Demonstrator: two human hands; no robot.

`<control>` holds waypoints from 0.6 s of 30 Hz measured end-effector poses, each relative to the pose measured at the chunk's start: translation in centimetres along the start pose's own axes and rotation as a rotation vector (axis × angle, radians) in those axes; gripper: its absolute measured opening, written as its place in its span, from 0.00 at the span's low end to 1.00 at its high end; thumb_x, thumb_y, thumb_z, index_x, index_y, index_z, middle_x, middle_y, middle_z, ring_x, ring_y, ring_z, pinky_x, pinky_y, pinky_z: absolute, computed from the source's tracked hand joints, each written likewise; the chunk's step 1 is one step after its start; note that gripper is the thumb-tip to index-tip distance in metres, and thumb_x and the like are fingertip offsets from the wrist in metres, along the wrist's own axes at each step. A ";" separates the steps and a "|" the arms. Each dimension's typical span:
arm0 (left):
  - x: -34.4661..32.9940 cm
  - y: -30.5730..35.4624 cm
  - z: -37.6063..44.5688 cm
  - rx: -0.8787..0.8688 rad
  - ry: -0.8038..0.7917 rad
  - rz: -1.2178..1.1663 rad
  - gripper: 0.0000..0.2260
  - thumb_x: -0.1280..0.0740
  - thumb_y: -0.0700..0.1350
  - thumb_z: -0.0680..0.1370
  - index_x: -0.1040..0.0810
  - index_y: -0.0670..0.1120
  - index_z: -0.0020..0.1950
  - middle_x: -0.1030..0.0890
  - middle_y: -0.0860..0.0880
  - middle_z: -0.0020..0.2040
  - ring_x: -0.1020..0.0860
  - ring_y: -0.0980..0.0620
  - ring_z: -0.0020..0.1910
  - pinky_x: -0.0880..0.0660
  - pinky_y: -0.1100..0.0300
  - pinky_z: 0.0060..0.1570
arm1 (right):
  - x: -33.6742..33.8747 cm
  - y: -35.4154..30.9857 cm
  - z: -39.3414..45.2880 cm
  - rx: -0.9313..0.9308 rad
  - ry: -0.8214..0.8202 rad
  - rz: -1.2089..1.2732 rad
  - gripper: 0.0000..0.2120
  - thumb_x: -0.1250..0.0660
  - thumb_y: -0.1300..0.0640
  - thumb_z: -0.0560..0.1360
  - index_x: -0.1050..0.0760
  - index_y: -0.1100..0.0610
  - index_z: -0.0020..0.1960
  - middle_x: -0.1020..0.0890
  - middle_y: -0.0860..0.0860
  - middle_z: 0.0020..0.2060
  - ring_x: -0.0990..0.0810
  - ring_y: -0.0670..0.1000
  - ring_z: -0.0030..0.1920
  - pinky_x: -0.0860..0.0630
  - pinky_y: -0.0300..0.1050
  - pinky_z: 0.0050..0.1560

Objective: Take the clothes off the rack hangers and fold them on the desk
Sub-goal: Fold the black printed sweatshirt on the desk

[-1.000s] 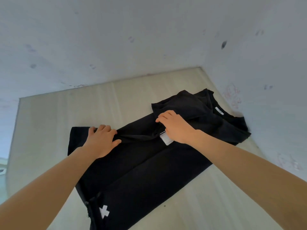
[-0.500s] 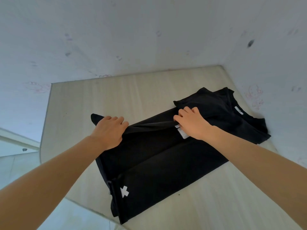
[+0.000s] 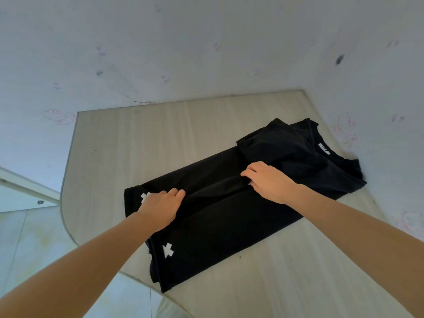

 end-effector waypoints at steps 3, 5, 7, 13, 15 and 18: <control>0.3 1.2 0.8 -0.011 -0.041 -0.039 0.22 0.36 0.44 0.79 0.40 0.50 0.71 0.26 0.50 0.54 0.26 0.55 0.42 0.24 0.60 0.45 | -0.3 0.3 0.1 0.020 -0.061 -0.071 0.25 0.39 0.59 0.79 0.38 0.49 0.74 0.34 0.51 0.72 0.39 0.53 0.73 0.32 0.48 0.67; 0.5 1.4 0.9 -0.026 -0.004 -0.058 0.23 0.38 0.44 0.80 0.41 0.52 0.73 0.26 0.51 0.53 0.25 0.55 0.40 0.23 0.61 0.43 | -0.5 0.2 0.1 0.032 -0.104 -0.145 0.28 0.37 0.61 0.78 0.40 0.48 0.75 0.35 0.50 0.72 0.43 0.55 0.74 0.36 0.51 0.69; 0.6 1.4 0.6 -0.112 0.012 -0.043 0.24 0.41 0.46 0.82 0.46 0.56 0.76 0.27 0.52 0.57 0.24 0.55 0.40 0.23 0.62 0.42 | -0.7 0.4 0.1 0.020 -0.110 -0.212 0.26 0.37 0.60 0.77 0.37 0.49 0.74 0.33 0.51 0.71 0.42 0.56 0.73 0.38 0.53 0.71; 0.0 2.4 1.2 -0.210 -0.177 -0.195 0.21 0.44 0.52 0.82 0.42 0.59 0.76 0.29 0.55 0.59 0.27 0.59 0.40 0.26 0.64 0.45 | -0.3 2.7 -0.6 -0.124 0.006 0.361 0.15 0.41 0.60 0.80 0.26 0.50 0.64 0.25 0.49 0.63 0.30 0.49 0.64 0.32 0.46 0.67; 0.4 3.3 2.7 -0.180 -0.144 -0.323 0.18 0.42 0.52 0.82 0.35 0.55 0.72 0.30 0.56 0.59 0.24 0.59 0.44 0.25 0.63 0.49 | 0.5 4.4 -0.6 -0.238 0.145 0.501 0.13 0.40 0.61 0.80 0.24 0.52 0.62 0.24 0.49 0.61 0.25 0.48 0.60 0.31 0.42 0.66; 1.2 5.7 5.5 -0.164 -0.103 -0.513 0.16 0.39 0.50 0.81 0.31 0.52 0.69 0.30 0.57 0.57 0.25 0.60 0.45 0.26 0.65 0.52 | 1.0 8.2 -0.8 -0.434 0.246 0.483 0.14 0.39 0.62 0.79 0.26 0.55 0.64 0.26 0.53 0.63 0.27 0.52 0.63 0.32 0.45 0.67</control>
Point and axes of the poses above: each hand's wrist, its own z-axis towards the middle knuckle, its own x-axis out of the back of the hand, y = z × x, the point moved 1 cm from there along z, towards the middle knuckle
